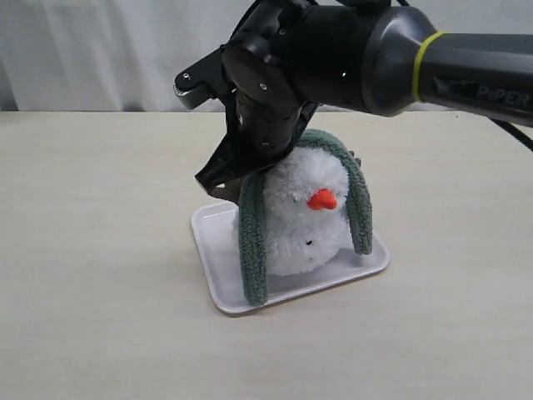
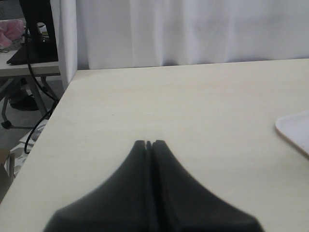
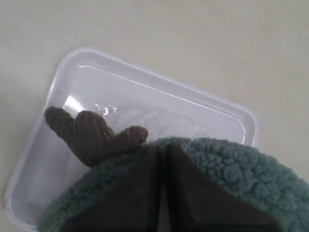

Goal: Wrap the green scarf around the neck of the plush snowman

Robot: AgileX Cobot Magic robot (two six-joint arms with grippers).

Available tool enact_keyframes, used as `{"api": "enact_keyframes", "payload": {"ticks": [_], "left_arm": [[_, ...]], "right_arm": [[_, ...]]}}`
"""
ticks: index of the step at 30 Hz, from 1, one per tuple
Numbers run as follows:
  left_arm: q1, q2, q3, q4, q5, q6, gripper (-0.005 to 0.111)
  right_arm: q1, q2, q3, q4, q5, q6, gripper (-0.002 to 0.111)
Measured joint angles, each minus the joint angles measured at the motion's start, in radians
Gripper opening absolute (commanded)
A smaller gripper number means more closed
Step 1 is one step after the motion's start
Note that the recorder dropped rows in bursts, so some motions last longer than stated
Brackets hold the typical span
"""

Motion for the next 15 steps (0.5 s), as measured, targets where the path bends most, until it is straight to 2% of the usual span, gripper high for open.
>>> {"api": "enact_keyframes", "payload": {"ticks": [15], "left_arm": [[0.0, 0.0, 0.0, 0.0, 0.0, 0.0, 0.0]], "right_arm": [[0.0, 0.086, -0.001, -0.051, -0.008, 0.0, 0.004]]}}
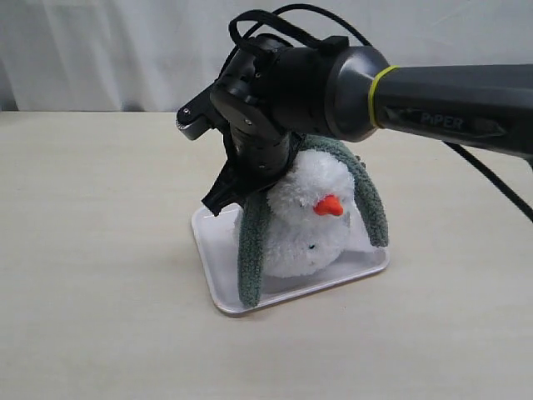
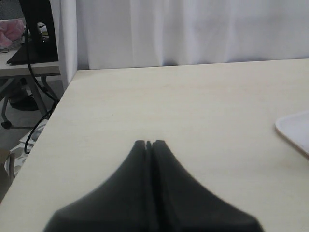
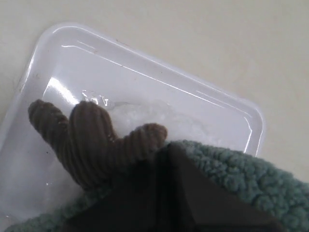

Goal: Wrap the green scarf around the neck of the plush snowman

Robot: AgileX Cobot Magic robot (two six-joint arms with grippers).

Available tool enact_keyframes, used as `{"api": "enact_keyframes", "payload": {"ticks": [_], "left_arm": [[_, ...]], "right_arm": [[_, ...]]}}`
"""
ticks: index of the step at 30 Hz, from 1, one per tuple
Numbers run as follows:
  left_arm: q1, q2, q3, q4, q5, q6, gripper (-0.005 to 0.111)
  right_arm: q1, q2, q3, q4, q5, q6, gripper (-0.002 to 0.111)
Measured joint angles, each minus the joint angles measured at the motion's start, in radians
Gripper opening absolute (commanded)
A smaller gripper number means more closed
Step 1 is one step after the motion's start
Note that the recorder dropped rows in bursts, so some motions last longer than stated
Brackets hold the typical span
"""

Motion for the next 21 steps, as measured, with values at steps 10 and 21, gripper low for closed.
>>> {"api": "enact_keyframes", "payload": {"ticks": [10, 21], "left_arm": [[0.0, 0.0, 0.0, 0.0, 0.0, 0.0, 0.0], [0.0, 0.0, 0.0, 0.0, 0.0, 0.0, 0.0]], "right_arm": [[0.0, -0.006, 0.0, -0.017, 0.002, 0.0, 0.005], [-0.007, -0.192, 0.0, -0.027, 0.117, 0.03, 0.041]]}}
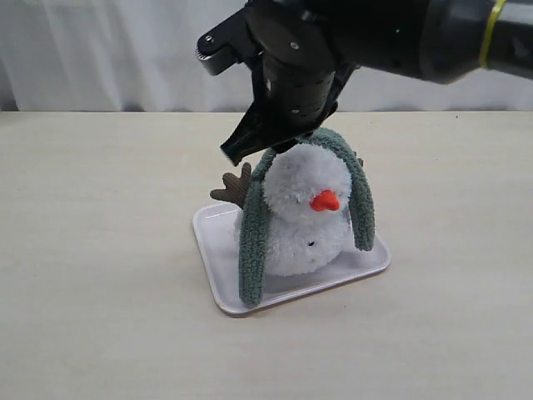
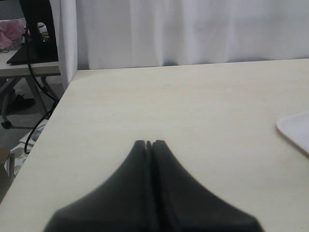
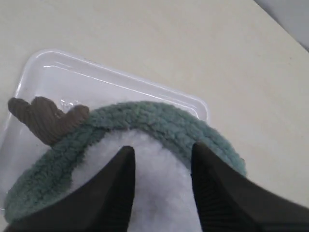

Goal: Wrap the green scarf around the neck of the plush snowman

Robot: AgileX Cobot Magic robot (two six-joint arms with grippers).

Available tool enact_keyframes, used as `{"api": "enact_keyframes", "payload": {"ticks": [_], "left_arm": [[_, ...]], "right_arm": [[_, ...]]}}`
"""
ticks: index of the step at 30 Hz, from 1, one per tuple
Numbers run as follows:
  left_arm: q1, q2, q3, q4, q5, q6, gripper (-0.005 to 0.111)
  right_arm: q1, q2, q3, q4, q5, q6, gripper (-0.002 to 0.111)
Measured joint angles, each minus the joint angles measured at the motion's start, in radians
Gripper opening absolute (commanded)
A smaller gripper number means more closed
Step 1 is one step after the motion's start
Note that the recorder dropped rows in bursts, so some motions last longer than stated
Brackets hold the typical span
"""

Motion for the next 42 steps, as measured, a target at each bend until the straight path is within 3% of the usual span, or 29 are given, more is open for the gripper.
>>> {"api": "enact_keyframes", "payload": {"ticks": [9, 18, 27, 36, 42], "left_arm": [[0.0, 0.0, 0.0, 0.0, 0.0, 0.002, 0.0], [0.0, 0.0, 0.0, 0.0, 0.0, 0.002, 0.0], [0.0, 0.0, 0.0, 0.0, 0.0, 0.002, 0.0], [0.0, 0.0, 0.0, 0.0, 0.0, 0.002, 0.0], [0.0, 0.0, 0.0, 0.0, 0.0, 0.0, 0.0]], "right_arm": [[-0.155, -0.08, 0.02, 0.111, 0.077, 0.041, 0.041], [-0.247, -0.174, 0.214, 0.248, -0.128, -0.025, 0.041], [-0.447, -0.195, 0.444, 0.369, -0.252, -0.034, 0.04], [-0.612, -0.156, 0.65, 0.793, -0.496, -0.37, 0.04], [-0.659, -0.069, 0.657, 0.849, -0.533, -0.503, 0.04]]}}
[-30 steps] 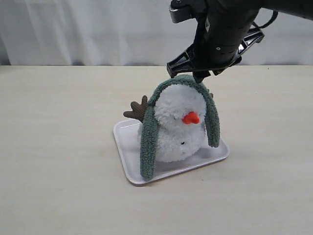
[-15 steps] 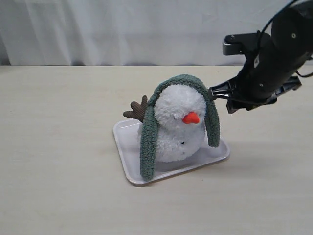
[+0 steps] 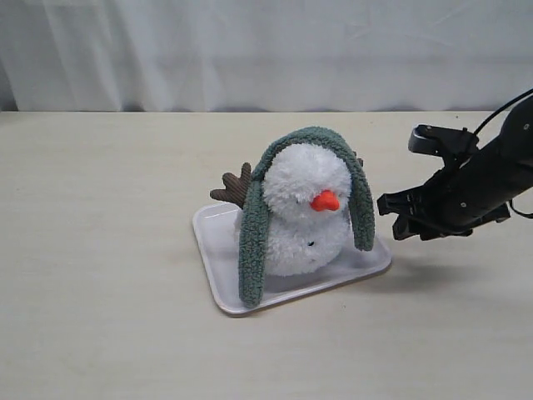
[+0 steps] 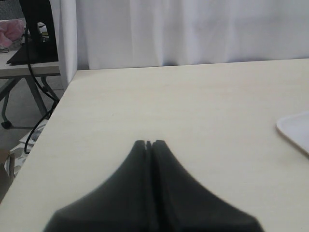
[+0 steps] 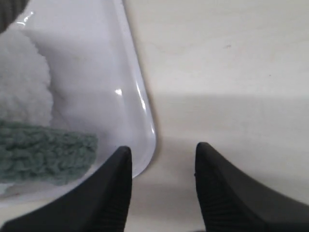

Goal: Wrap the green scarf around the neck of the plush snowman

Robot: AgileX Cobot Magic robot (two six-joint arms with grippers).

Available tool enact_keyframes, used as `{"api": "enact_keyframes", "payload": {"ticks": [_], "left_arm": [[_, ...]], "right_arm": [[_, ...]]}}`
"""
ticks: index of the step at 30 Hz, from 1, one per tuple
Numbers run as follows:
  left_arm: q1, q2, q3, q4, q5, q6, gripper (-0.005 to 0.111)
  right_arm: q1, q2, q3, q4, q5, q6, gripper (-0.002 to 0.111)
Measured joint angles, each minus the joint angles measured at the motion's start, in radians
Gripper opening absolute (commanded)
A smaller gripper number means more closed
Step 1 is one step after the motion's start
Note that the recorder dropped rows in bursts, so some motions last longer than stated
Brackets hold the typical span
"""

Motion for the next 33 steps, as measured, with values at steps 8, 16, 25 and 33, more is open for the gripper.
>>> {"api": "enact_keyframes", "payload": {"ticks": [8, 16, 25, 33], "left_arm": [[0.0, 0.0, 0.0, 0.0, 0.0, 0.0, 0.0], [0.0, 0.0, 0.0, 0.0, 0.0, 0.0, 0.0], [0.0, 0.0, 0.0, 0.0, 0.0, 0.0, 0.0], [0.0, 0.0, 0.0, 0.0, 0.0, 0.0, 0.0]], "right_arm": [[-0.002, 0.1, 0.0, 0.092, -0.061, -0.209, 0.04], [-0.002, 0.117, -0.036, 0.31, -0.071, -0.411, 0.04], [-0.002, 0.159, -0.038, 0.335, -0.099, -0.442, 0.04], [-0.002, 0.181, -0.038, 0.332, -0.143, -0.444, 0.036]]}}
